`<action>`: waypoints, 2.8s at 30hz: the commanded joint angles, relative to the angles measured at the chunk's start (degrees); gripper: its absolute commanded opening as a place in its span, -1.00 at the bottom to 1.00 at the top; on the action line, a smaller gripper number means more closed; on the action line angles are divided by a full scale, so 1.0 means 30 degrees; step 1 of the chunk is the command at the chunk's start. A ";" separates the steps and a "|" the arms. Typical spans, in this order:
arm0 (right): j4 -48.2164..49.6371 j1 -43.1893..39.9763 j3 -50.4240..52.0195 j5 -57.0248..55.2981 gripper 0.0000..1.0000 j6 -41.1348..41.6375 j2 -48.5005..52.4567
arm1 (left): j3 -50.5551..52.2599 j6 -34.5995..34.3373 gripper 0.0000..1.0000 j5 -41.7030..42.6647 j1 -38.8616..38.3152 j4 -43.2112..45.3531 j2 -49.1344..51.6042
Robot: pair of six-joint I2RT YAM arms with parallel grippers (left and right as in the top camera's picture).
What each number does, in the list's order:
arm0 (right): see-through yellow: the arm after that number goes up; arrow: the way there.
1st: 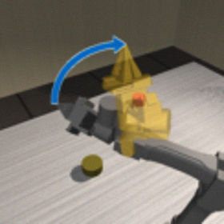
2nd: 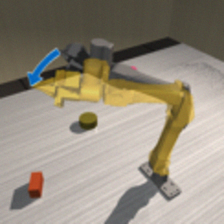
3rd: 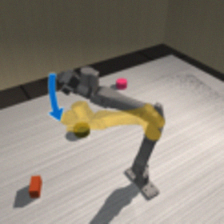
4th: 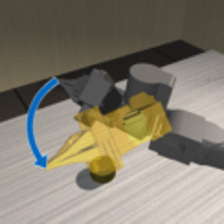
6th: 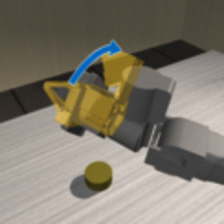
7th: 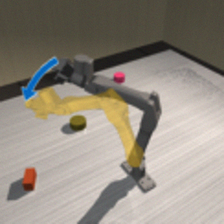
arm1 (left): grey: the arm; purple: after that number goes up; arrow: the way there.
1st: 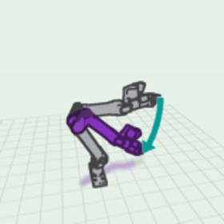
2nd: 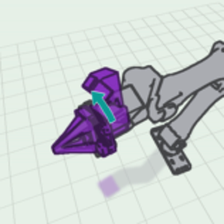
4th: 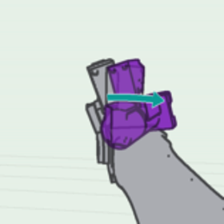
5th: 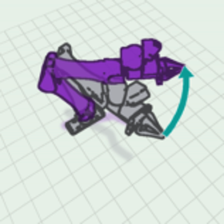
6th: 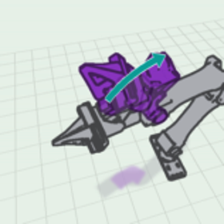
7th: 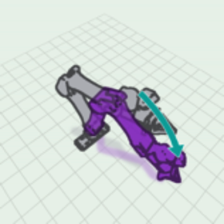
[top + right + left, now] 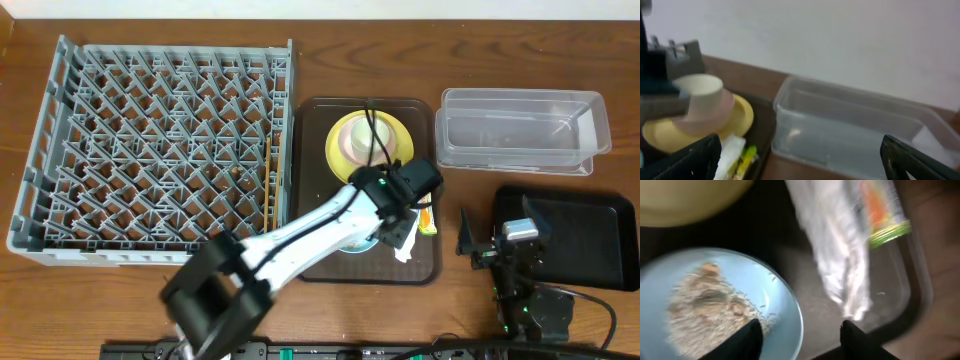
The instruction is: Sort waste into correct bins and load items into the dishwasher
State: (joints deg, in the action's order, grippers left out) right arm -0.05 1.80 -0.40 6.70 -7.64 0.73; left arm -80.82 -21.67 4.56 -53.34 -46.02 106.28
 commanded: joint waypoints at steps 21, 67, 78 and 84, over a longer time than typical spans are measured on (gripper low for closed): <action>-1.8826 -0.0044 -2.0757 0.0583 0.98 0.1953 1.8025 | -0.0911 0.0058 0.70 -0.2470 0.7839 -0.1712 -0.9850; -1.2641 -0.1829 -1.3945 -0.0495 -0.07 0.4517 2.6476 | -0.0896 0.0058 0.78 -0.2470 0.7832 -0.1712 -0.9850; -1.2276 -0.1800 -1.3894 0.2164 -0.30 0.4510 2.6476 | -0.0889 0.0058 0.79 -0.2470 0.7832 -0.1712 -0.9850; -1.1591 -0.1005 -1.3894 0.2885 -0.30 0.3891 2.6476 | -0.0889 0.0058 0.79 -0.2470 0.7832 -0.1712 -0.9850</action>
State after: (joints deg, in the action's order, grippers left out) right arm -35.27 -2.87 -42.52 11.75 6.24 80.18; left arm -82.98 -21.61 -1.91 -30.00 -51.03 76.84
